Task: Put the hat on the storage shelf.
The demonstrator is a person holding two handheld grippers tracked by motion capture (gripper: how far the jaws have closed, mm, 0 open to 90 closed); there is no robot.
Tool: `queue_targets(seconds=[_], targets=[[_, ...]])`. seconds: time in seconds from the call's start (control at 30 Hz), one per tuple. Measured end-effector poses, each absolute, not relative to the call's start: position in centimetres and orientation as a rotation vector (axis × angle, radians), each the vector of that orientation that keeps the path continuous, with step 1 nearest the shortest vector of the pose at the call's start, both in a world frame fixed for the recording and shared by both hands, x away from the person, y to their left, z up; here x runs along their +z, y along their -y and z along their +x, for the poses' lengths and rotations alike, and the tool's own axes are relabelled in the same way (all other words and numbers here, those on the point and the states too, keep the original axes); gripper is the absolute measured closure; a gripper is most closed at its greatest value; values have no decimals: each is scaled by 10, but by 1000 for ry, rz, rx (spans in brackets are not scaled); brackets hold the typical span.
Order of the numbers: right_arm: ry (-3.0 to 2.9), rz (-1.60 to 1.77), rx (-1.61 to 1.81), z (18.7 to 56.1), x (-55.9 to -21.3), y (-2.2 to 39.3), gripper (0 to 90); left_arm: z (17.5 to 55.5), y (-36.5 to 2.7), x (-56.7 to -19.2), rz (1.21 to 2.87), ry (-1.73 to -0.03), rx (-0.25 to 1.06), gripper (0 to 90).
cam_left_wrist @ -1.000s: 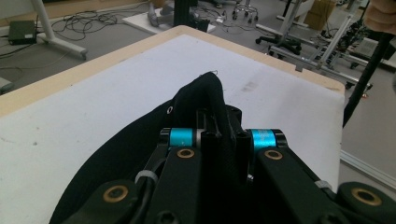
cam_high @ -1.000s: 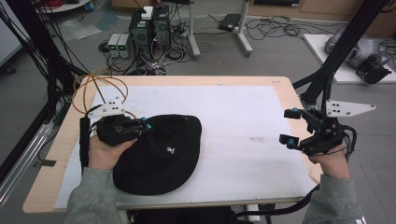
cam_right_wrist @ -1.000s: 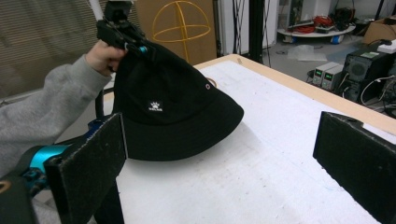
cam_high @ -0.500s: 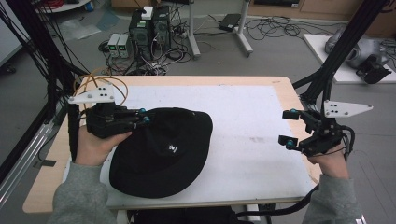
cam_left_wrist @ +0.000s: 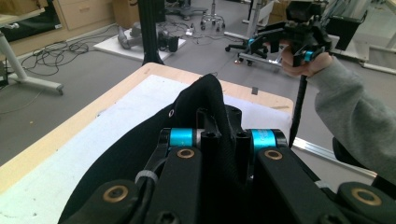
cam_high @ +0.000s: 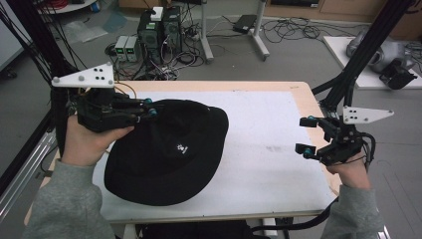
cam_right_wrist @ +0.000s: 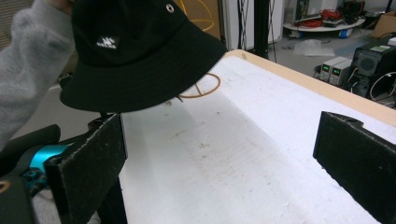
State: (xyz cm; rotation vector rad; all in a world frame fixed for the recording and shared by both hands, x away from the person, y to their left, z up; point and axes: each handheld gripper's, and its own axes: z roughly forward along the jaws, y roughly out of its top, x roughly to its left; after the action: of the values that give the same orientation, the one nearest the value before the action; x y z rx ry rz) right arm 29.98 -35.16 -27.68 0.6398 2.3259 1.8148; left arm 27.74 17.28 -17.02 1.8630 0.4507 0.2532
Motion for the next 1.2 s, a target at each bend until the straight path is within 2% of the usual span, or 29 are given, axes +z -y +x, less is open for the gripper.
queue_targets(seconds=[0.53, 0.9, 1.2], targets=[[-2345, 675, 1795, 305, -281, 348, 20, 301, -187, -133, 1870, -377, 217, 865], [-2343, 698, 1790, 309, -287, 346, 20, 318, -205, -98, 1845, -384, 280, 865], [-2349, 745, 1771, 309, -294, 348, 20, 335, -229, -83, 1819, -392, 312, 864]])
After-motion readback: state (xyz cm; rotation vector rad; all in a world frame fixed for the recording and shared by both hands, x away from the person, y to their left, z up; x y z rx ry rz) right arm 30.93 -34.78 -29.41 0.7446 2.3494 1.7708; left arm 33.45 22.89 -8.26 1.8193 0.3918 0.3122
